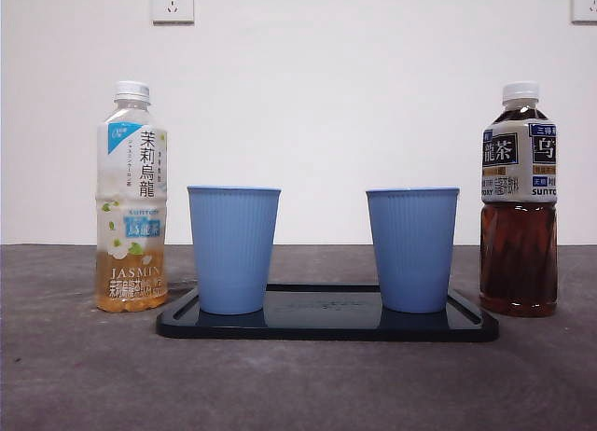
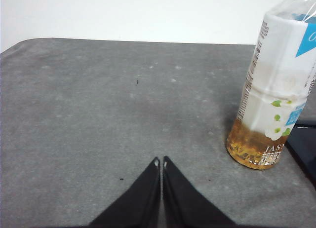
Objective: Pour the drink into the cup
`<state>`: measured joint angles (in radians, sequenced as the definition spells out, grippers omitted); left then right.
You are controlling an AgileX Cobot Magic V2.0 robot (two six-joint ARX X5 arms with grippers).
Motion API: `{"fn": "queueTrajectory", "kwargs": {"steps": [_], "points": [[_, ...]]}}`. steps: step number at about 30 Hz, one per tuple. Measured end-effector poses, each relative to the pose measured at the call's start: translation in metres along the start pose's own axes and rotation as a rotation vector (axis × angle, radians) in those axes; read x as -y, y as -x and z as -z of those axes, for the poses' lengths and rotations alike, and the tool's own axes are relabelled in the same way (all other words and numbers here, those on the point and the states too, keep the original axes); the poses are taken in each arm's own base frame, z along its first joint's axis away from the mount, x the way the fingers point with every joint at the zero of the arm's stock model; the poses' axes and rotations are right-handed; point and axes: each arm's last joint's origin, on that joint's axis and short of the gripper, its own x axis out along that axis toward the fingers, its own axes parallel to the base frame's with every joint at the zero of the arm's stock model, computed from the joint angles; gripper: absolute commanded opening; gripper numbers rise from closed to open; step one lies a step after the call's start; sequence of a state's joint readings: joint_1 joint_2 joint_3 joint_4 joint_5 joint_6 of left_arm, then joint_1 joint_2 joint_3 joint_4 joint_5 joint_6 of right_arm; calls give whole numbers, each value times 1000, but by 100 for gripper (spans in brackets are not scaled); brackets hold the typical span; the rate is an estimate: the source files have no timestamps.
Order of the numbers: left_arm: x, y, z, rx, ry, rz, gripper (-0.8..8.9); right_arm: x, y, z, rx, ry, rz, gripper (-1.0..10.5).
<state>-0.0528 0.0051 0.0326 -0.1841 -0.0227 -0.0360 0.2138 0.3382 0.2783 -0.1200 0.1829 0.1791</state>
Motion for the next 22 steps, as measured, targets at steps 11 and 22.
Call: {"fn": "queueTrajectory", "kwargs": {"steps": [11, 22], "points": [[0, 0, 0, 0, 0, 0, 7, 23, 6, 37, 157, 41, -5, 11], [0, 0, 0, 0, 0, 0, 7, 23, 7, 42, 169, 101, -26, 11]]}}
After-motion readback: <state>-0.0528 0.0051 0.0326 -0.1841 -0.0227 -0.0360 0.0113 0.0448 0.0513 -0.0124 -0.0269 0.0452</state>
